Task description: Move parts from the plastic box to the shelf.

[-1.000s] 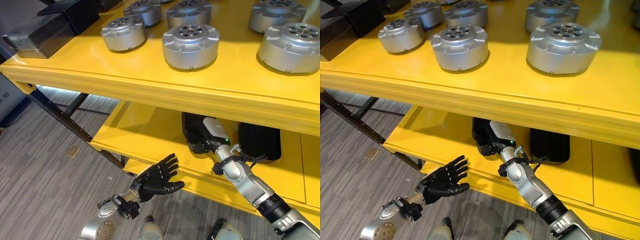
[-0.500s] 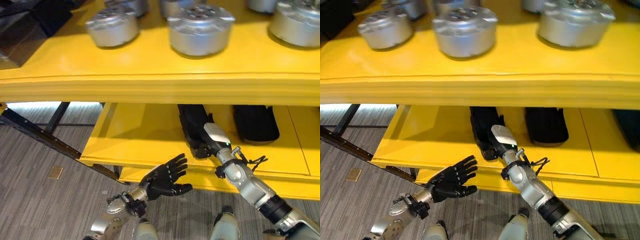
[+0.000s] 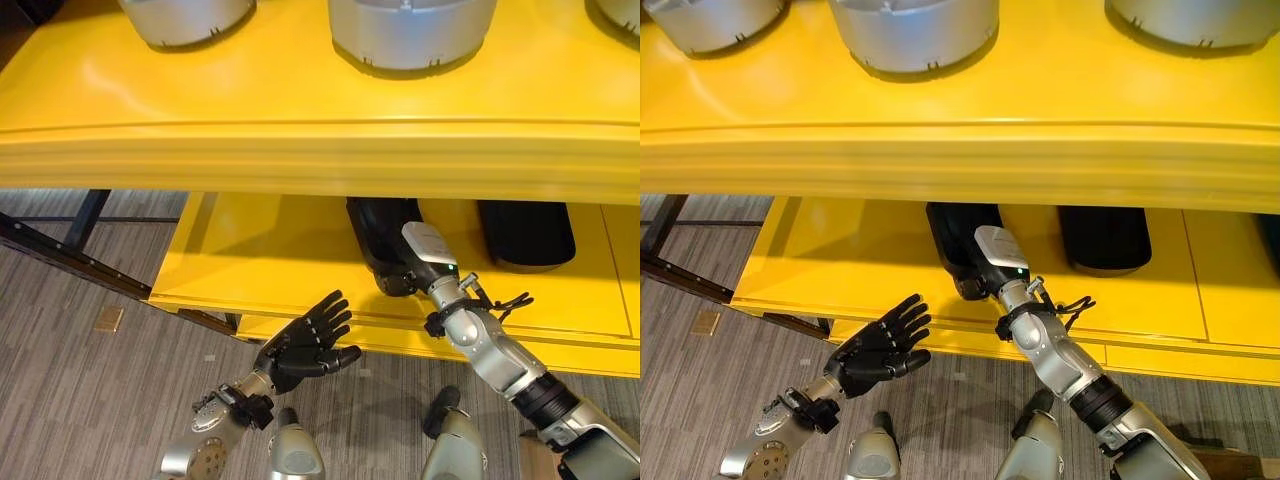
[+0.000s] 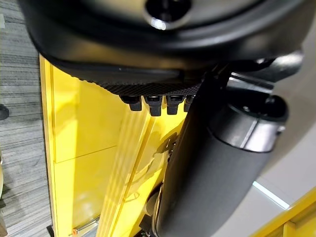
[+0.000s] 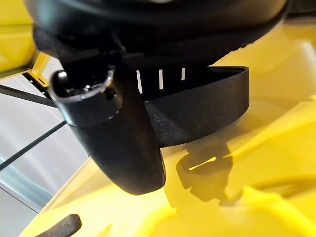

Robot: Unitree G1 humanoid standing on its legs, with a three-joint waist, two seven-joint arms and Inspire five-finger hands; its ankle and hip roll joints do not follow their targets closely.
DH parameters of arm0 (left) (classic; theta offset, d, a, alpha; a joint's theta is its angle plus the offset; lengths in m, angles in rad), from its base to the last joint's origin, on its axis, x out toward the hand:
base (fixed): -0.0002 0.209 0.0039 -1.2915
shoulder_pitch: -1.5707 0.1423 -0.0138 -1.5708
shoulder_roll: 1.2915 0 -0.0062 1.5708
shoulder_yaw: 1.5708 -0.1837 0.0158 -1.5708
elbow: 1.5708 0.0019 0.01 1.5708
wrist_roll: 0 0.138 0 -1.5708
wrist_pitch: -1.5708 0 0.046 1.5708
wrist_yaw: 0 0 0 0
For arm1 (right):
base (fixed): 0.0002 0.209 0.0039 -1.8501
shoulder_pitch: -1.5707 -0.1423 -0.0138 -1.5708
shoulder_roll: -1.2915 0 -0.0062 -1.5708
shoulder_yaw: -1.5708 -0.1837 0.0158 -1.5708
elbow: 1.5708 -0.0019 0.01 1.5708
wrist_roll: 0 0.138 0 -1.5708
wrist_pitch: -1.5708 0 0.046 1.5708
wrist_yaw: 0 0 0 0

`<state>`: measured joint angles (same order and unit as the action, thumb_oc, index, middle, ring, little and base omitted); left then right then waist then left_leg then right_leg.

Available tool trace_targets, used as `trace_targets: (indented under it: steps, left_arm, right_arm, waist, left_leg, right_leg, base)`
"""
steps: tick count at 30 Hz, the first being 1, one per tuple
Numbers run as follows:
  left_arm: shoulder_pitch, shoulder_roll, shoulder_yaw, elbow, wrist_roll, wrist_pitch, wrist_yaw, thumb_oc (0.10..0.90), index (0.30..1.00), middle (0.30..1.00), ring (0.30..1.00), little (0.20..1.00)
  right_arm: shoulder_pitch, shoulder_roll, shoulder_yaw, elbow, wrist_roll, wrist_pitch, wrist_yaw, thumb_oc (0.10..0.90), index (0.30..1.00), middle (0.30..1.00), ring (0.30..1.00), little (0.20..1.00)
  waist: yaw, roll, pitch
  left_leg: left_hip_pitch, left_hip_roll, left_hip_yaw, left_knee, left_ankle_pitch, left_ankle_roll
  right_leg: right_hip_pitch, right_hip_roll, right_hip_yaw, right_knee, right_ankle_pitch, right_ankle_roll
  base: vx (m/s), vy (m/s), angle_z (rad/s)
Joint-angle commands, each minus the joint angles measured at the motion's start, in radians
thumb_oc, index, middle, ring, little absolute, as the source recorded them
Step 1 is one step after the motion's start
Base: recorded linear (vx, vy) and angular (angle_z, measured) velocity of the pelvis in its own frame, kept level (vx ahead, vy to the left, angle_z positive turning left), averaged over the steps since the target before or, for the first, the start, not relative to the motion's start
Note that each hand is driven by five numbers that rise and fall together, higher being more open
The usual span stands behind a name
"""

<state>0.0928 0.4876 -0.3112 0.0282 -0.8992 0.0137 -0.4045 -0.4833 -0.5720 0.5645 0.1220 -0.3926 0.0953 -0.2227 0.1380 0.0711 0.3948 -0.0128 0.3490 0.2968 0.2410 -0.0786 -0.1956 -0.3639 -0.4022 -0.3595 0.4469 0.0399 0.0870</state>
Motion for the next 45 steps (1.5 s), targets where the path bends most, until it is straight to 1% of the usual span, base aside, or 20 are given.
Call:
trace_targets:
  steps: [1, 9, 11, 12, 18, 22, 24, 26, 30, 36, 41, 45]
  left_arm:
    - [-0.032, 0.007, 0.002, -0.168, -0.054, -0.057, -0.015, 0.900, 1.000, 1.000, 1.000, 1.000]
    - [-0.059, 0.009, -0.009, -0.175, -0.067, -0.033, 0.021, 0.900, 1.000, 1.000, 1.000, 1.000]
    - [-0.064, 0.011, -0.007, -0.181, -0.068, -0.020, 0.025, 0.900, 1.000, 1.000, 1.000, 1.000]
    - [-0.067, 0.013, -0.010, -0.186, -0.068, -0.010, 0.035, 0.900, 1.000, 1.000, 1.000, 1.000]
    - [-0.076, 0.011, -0.020, -0.199, -0.071, 0.005, 0.063, 0.900, 1.000, 1.000, 1.000, 1.000]
    - [-0.084, 0.007, -0.023, -0.210, -0.075, 0.018, 0.088, 0.900, 1.000, 1.000, 1.000, 1.000]
    - [-0.085, 0.006, -0.025, -0.213, -0.075, 0.019, 0.096, 0.900, 1.000, 1.000, 1.000, 1.000]
    - [-0.090, 0.001, -0.031, -0.214, -0.076, 0.022, 0.107, 0.900, 1.000, 1.000, 1.000, 1.000]
    - [-0.095, -0.009, -0.044, -0.215, -0.072, 0.019, 0.123, 0.900, 1.000, 1.000, 1.000, 1.000]
    - [-0.098, -0.015, -0.045, -0.217, -0.073, 0.013, 0.143, 0.900, 1.000, 1.000, 1.000, 1.000]
    - [-0.103, -0.029, -0.051, -0.215, -0.076, 0.003, 0.161, 0.900, 1.000, 1.000, 1.000, 1.000]
    - [-0.099, -0.032, -0.049, -0.216, -0.079, 0.001, 0.161, 0.900, 1.000, 1.000, 1.000, 1.000]
  right_arm:
    - [-0.171, 0.033, -0.057, -0.100, -0.007, -0.004, -0.034, 0.400, 0.300, 0.300, 0.300, 0.300]
    - [-0.216, 0.057, -0.056, -0.044, -0.014, 0.003, -0.051, 0.400, 0.300, 0.300, 0.300, 0.300]
    - [-0.231, 0.063, -0.059, -0.037, -0.006, 0.016, -0.054, 0.400, 0.300, 0.300, 0.300, 0.300]
    - [-0.244, 0.071, -0.064, -0.031, 0.007, 0.028, -0.055, 0.400, 0.300, 0.300, 0.300, 0.300]
    - [-0.275, 0.101, -0.072, -0.020, 0.041, 0.052, -0.044, 0.400, 0.300, 0.300, 0.300, 0.300]
    - [-0.292, 0.123, -0.072, -0.017, 0.091, 0.064, -0.041, 0.400, 0.300, 0.300, 0.300, 0.300]
    - [-0.295, 0.129, -0.071, -0.019, 0.119, 0.066, -0.040, 0.400, 0.300, 0.300, 0.300, 0.300]
    - [-0.297, 0.156, -0.072, -0.029, 0.164, 0.078, -0.045, 0.400, 0.300, 0.300, 0.300, 0.300]
    - [-0.305, 0.189, -0.073, -0.027, 0.196, 0.088, -0.043, 0.400, 0.300, 0.300, 0.300, 0.300]
    - [-0.293, 0.206, -0.058, -0.044, 0.263, 0.088, -0.021, 0.400, 0.300, 0.300, 0.300, 0.300]
    - [-0.275, 0.224, -0.037, -0.069, 0.266, 0.104, -0.021, 0.400, 0.300, 0.300, 0.300, 0.300]
    - [-0.269, 0.235, -0.028, -0.061, 0.282, 0.111, -0.046, 0.400, 0.300, 0.300, 0.300, 0.300]
  waist:
    - [0.016, 0.006, -0.009]
    - [0.019, 0.014, 0.007]
    - [0.022, 0.015, 0.010]
    - [0.025, 0.017, 0.010]
    - [0.030, 0.020, 0.015]
    - [0.033, 0.024, 0.021]
    - [0.034, 0.025, 0.022]
    - [0.034, 0.028, 0.026]
    - [0.035, 0.034, 0.032]
    - [0.033, 0.038, 0.039]
    - [0.030, 0.046, 0.041]
    - [0.032, 0.050, 0.043]
  left_leg:
    - [-0.092, 0.022, -0.013, 0.010, 0.057, 0.078]
    - [-0.107, 0.017, -0.012, 0.025, 0.059, 0.079]
    - [-0.109, 0.017, -0.009, 0.030, 0.058, 0.079]
    - [-0.110, 0.016, -0.008, 0.033, 0.058, 0.079]
    - [-0.115, 0.011, -0.008, 0.043, 0.053, 0.082]
    - [-0.119, 0.011, -0.008, 0.047, 0.053, 0.083]
    - [-0.121, 0.011, -0.008, 0.050, 0.052, 0.082]
    - [-0.124, 0.009, -0.007, 0.055, 0.050, 0.083]
    - [-0.125, 0.006, -0.004, 0.054, 0.049, 0.085]
    - [-0.131, 0.004, 0.002, 0.058, 0.048, 0.087]
    - [-0.130, 0.000, 0.006, 0.055, 0.048, 0.089]
    - [-0.131, -0.002, 0.010, 0.057, 0.045, 0.092]
  right_leg:
    - [0.119, -0.043, 0.021, 0.096, -0.178, 0.069]
    - [0.094, -0.056, 0.037, 0.123, -0.177, 0.069]
    - [0.092, -0.061, 0.033, 0.129, -0.178, 0.068]
    - [0.091, -0.066, 0.028, 0.135, -0.179, 0.067]
    - [0.085, -0.072, 0.029, 0.150, -0.185, 0.065]
    - [0.079, -0.077, 0.030, 0.157, -0.186, 0.063]
    - [0.077, -0.079, 0.030, 0.160, -0.186, 0.063]
    - [0.072, -0.081, 0.031, 0.167, -0.189, 0.061]
    - [0.068, -0.086, 0.030, 0.171, -0.191, 0.059]
    - [0.054, -0.093, 0.034, 0.183, -0.194, 0.060]
    - [0.048, -0.096, 0.036, 0.189, -0.198, 0.059]
    - [0.044, -0.099, 0.035, 0.194, -0.202, 0.057]
  base:
    - [0.00, 0.000, 0.00]
    - [0.00, 0.000, 0.00]
    - [0.00, 0.000, 0.00]
    - [0.00, 0.000, 0.00]
    - [0.01, 0.008, 0.02]
    - [0.00, 0.000, 0.00]
    - [0.00, 0.000, 0.00]
    - [0.00, 0.017, 0.00]
    - [0.00, 0.025, 0.00]
    - [0.00, 0.005, 0.00]
    - [0.00, 0.037, 0.00]
    - [0.00, 0.010, 0.00]
